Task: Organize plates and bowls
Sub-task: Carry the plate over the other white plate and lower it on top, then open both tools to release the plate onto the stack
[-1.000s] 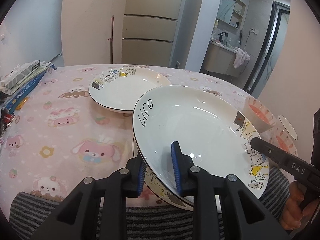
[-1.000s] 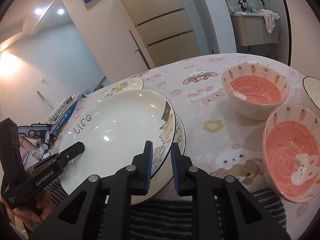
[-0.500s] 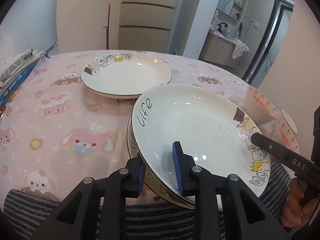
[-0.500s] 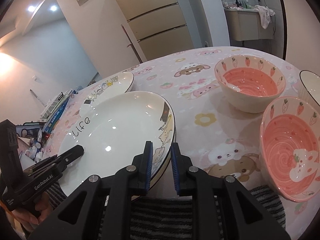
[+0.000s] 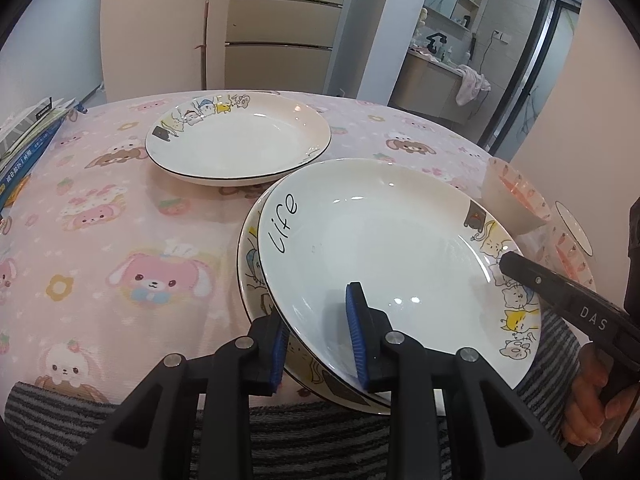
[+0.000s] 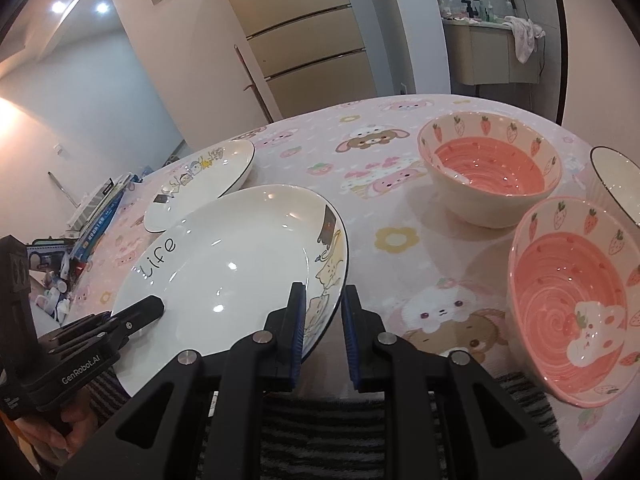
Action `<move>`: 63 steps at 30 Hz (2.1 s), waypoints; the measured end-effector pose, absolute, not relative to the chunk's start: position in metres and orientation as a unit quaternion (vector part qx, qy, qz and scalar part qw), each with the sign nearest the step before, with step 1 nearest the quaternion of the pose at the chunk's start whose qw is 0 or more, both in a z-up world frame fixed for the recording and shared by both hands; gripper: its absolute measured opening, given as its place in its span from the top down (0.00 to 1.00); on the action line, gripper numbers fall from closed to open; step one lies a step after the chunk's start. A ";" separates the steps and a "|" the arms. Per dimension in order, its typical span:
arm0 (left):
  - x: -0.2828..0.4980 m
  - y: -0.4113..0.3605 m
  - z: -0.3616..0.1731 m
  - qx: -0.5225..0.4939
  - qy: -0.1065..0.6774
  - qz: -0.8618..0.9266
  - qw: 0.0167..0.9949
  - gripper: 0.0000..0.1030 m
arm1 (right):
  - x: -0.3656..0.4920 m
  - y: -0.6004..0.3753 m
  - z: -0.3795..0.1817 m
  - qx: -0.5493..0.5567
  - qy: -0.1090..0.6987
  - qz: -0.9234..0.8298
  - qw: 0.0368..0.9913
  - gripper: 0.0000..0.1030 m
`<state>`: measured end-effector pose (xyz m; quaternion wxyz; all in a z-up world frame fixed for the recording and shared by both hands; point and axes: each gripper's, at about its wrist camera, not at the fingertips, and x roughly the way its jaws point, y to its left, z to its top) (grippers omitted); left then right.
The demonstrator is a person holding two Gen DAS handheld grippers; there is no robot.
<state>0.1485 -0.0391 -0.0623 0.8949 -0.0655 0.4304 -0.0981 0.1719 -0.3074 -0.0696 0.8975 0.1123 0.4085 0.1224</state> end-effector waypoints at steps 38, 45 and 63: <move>0.144 -0.018 -0.057 -0.087 0.420 -0.015 0.903 0.68 | 0.173 -0.300 -0.068 0.075 0.401 0.111 0.906 0.92; 0.142 -0.021 -0.055 -0.080 0.413 -0.017 0.907 0.68 | 0.173 -0.303 -0.069 0.068 0.403 0.108 0.906 0.83; 0.104 -0.038 -0.013 -0.020 0.270 -0.022 0.962 0.40 | 0.167 -0.305 -0.056 0.066 0.371 0.118 0.919 0.53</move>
